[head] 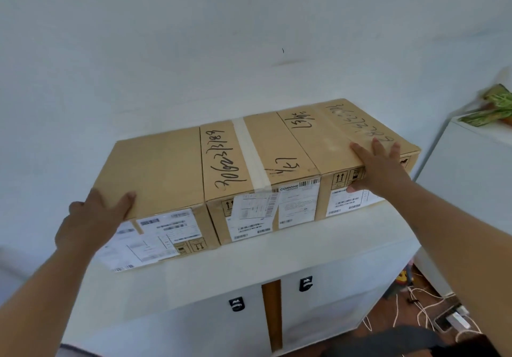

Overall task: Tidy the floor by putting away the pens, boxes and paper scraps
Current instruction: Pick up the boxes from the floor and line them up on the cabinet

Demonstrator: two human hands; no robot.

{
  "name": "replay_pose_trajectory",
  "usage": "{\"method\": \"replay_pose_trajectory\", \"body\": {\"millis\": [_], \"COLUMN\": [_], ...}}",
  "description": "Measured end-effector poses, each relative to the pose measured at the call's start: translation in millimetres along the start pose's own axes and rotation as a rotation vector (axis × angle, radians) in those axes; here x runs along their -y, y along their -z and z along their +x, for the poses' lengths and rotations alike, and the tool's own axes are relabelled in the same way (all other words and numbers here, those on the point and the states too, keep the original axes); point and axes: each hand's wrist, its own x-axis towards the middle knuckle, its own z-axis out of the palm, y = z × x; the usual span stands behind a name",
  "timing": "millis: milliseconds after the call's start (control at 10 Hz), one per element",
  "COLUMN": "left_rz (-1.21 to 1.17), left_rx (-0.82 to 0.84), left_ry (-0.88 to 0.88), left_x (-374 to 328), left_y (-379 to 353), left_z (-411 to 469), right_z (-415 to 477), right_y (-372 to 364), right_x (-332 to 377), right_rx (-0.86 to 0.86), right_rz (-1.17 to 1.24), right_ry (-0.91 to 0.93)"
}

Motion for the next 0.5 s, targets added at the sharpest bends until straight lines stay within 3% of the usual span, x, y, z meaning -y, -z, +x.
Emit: {"method": "replay_pose_trajectory", "body": {"millis": [400,500], "left_rz": [0.136,0.260], "left_rx": [-0.164,-0.208], "left_ry": [-0.005,-0.180], "left_x": [6.3,20.0], "left_y": [-0.1,-4.7], "left_z": [-15.5,-8.8], "right_z": [-4.6,-7.8], "right_y": [-3.6,-5.5], "right_x": [16.1,20.9], "right_rx": [-0.011,-0.016], "right_rz": [0.056,0.058], "right_ry": [0.025,0.022]}}
